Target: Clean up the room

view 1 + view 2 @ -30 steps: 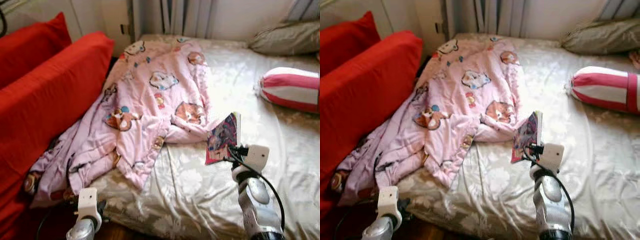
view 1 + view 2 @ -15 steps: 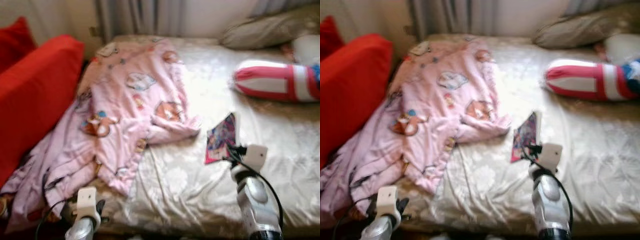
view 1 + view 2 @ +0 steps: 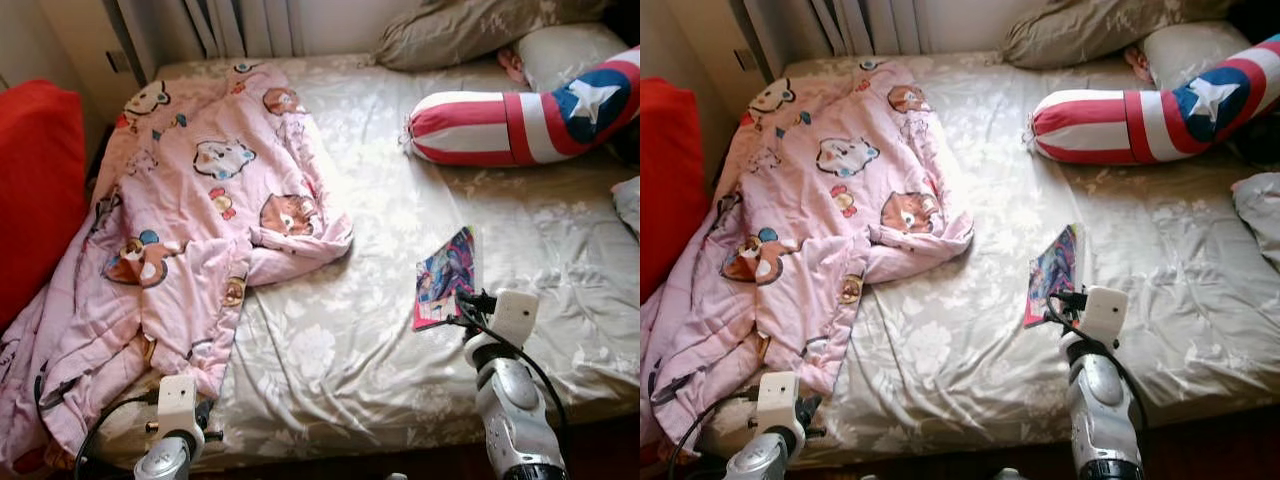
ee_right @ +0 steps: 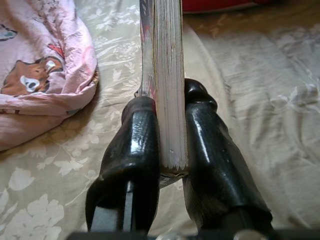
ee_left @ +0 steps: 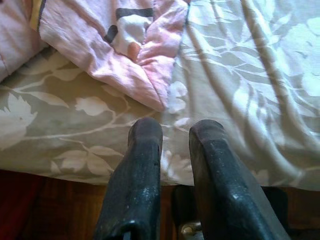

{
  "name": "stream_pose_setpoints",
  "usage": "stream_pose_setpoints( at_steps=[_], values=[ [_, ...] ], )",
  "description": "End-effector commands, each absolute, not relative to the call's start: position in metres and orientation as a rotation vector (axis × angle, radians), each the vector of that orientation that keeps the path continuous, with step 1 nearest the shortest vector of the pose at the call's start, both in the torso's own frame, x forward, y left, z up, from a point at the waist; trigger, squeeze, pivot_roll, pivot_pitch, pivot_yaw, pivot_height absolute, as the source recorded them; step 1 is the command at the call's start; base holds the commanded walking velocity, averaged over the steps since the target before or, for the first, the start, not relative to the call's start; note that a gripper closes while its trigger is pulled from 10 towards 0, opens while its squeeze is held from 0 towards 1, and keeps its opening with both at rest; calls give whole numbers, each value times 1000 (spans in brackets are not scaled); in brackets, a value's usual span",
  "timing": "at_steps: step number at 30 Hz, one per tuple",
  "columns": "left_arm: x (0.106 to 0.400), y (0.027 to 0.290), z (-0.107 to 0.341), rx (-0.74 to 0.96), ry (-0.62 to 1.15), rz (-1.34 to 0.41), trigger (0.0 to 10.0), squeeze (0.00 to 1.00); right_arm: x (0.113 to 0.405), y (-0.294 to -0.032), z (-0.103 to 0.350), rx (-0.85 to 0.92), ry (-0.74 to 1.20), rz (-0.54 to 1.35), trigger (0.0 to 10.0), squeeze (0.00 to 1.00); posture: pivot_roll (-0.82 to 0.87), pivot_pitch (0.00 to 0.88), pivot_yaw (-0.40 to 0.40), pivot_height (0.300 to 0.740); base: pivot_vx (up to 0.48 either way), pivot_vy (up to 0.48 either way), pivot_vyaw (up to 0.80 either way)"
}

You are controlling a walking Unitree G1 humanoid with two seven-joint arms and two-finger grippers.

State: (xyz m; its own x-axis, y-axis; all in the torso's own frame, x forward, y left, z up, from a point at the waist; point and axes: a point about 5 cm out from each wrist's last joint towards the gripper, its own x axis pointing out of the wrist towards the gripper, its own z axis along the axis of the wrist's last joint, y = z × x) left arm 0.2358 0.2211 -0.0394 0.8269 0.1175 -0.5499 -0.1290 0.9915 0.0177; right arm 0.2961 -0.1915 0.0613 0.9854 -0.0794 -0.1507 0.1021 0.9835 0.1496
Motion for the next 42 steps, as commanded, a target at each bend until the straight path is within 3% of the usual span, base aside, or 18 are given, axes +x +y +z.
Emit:
stream_pose_setpoints(
  at_steps=[1, 13, 42],
  values=[
    [228, 222, -45, -7, 619, 129, 10000, 0, 297, -193, 64, 161, 121, -93, 10000, 0, 7, 157, 10, 740, 0, -274, 0],
    [220, 236, -48, -58, 639, 214, 10000, 0, 297, -193, 65, 150, 118, -75, 10000, 0, -1, 133, 11, 740, 0, -315, 0],
    [216, 234, -51, -56, 650, 204, 10000, 0, 295, -183, 59, 129, 146, -4, 10000, 0, -3, 156, 8, 740, 0, -401, 0]
  ],
)
